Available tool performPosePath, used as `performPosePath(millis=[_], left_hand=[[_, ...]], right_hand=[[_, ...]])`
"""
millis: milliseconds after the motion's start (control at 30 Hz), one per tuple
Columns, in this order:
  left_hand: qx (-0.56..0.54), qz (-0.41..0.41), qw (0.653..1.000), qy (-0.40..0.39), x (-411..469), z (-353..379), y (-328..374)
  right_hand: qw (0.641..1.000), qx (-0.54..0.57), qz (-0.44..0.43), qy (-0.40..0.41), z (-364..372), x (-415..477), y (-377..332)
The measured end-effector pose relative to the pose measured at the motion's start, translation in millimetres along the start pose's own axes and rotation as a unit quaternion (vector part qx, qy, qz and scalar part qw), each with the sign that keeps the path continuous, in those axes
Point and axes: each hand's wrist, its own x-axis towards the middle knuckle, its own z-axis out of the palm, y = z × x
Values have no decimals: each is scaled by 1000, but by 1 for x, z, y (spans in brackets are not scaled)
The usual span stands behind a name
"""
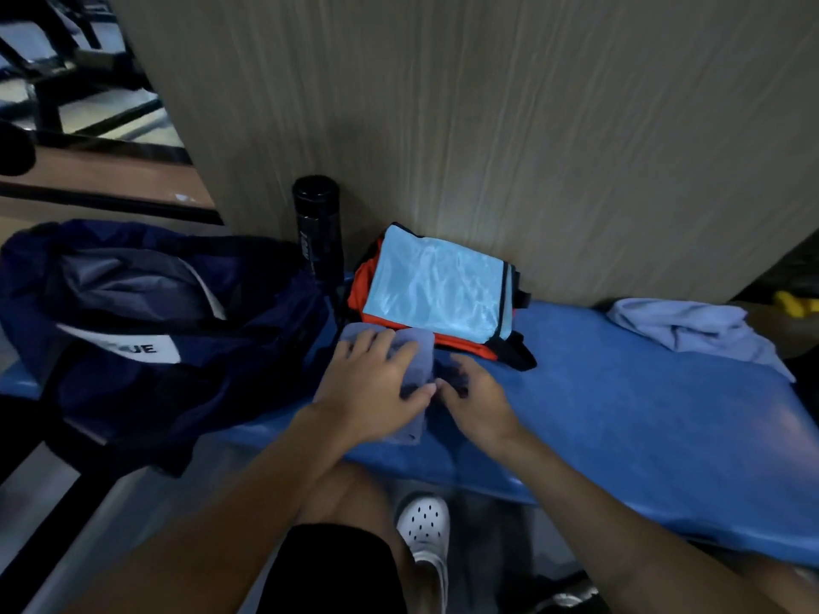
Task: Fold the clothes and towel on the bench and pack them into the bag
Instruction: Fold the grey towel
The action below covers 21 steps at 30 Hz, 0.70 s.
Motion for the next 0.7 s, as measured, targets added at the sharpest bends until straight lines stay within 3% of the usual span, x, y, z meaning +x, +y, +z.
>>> performPosePath(millis=[133, 267, 433, 567, 700], left_hand=[[-34, 58, 998, 20, 43, -15, 48], [-44, 117, 991, 46, 96, -17, 110], [-63, 174, 983, -2, 170, 5, 191], [-102, 156, 981, -50, 223, 37, 236], [-184, 92, 978, -39, 264, 72, 252]], right_hand=[[995, -80, -19, 62, -51, 5, 33], [971, -202, 40, 124, -129, 21, 82], [936, -294, 116, 156, -213, 44, 135], [912, -313, 142, 224, -254, 69, 171], [903, -220, 213, 301, -284, 85, 196]])
